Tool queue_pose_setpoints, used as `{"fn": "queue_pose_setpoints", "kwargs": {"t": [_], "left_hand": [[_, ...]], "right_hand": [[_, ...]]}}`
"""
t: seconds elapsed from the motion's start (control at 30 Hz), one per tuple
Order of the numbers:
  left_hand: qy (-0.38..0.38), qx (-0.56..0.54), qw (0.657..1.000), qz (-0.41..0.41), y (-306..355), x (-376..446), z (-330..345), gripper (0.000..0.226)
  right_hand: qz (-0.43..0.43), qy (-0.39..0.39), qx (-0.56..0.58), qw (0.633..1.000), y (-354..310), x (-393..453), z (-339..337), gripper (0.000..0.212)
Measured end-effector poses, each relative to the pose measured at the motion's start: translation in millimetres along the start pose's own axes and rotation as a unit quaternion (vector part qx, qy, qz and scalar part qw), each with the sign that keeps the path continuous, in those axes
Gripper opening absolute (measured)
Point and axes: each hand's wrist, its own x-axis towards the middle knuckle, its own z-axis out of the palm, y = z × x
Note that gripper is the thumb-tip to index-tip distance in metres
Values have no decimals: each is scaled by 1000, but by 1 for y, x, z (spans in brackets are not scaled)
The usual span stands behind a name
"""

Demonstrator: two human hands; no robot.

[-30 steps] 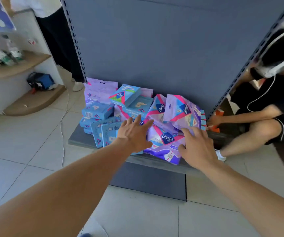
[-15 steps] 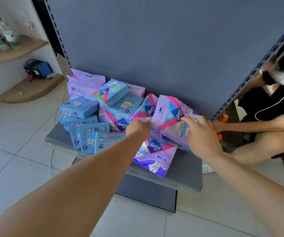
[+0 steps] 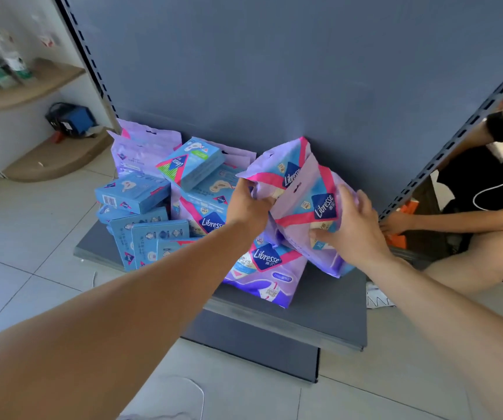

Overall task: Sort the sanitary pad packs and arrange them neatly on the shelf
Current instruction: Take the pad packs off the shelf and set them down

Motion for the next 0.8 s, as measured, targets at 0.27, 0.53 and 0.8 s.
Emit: {"fn": "queue_pose_setpoints", "kwargs": {"t": [0.27, 0.53, 0.8], "left_hand": [[16, -52, 996, 75, 8, 20, -38, 19], [111, -67, 987, 95, 11, 34, -109, 13], [-81, -58, 995, -15, -7, 3, -159, 49]], "right_hand": [[88, -40, -3, 995, 2, 19, 2, 139], [127, -72, -52, 988, -1, 30, 11, 139], [183, -75, -81, 977, -17, 35, 11, 142]]}}
